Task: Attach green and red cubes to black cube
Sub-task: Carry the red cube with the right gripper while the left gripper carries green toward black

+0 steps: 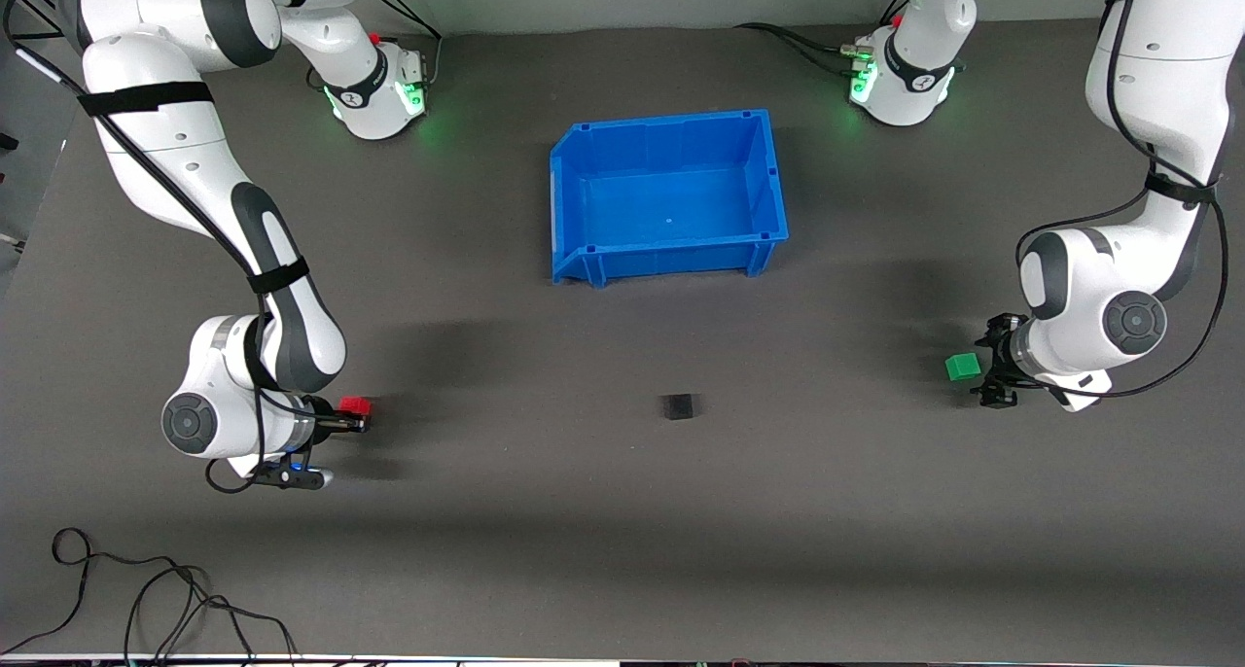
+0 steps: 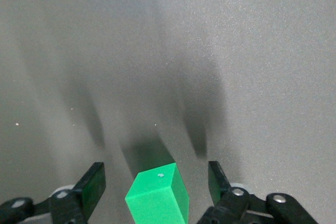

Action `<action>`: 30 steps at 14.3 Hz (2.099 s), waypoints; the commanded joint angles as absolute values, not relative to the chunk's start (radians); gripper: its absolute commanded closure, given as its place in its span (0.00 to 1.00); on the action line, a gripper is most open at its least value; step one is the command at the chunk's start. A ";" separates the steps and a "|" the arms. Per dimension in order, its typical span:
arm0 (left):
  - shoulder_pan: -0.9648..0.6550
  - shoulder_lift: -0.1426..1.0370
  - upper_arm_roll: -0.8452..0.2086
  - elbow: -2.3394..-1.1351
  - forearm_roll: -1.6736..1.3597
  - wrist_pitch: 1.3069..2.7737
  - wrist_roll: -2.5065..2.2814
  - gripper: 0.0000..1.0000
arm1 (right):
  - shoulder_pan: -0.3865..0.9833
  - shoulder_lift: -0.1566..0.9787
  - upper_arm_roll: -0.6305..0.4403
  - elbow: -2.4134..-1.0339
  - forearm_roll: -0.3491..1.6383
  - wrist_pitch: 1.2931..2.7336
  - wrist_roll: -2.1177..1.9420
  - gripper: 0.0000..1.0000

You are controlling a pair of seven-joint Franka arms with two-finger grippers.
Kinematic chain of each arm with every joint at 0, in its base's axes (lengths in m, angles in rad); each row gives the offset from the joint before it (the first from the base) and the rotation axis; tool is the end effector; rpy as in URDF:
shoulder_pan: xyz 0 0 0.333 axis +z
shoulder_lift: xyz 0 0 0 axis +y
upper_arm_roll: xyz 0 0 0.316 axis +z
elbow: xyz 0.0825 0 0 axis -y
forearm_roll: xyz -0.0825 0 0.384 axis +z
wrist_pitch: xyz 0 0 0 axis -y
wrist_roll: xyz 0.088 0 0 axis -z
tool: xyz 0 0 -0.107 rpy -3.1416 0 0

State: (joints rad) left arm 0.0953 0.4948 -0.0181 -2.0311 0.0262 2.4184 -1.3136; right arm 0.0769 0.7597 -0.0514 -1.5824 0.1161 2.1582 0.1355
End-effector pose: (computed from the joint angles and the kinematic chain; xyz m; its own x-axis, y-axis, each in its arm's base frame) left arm 0.5860 0.0455 0.1903 0.1964 0.9803 -0.0209 0.9746 -0.1975 -0.1053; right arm 0.6770 0.0259 0.1761 0.9681 -0.1663 -0.1873 -0.1736 -0.9846 -0.0228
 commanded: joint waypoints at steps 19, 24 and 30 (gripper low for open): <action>-0.233 0.699 -0.026 -1.588 0.018 2.215 -1.991 1.00 | 0.297 0.764 -0.052 -1.410 0.486 2.184 1.170 1.00; -0.395 0.747 -0.026 -1.526 -0.027 2.243 -2.152 1.00 | 0.402 0.842 -0.052 -1.326 0.485 2.296 1.392 1.00; -0.469 0.911 -0.026 -1.317 -0.043 2.284 -2.315 1.00 | 0.535 0.916 -0.060 -1.266 0.471 2.361 1.623 1.00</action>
State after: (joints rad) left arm -0.4454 0.8126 -0.0450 -1.4441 -0.0301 2.2765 -2.2614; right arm 0.4924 0.8718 -0.0440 -1.3127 0.4674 2.3294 1.5428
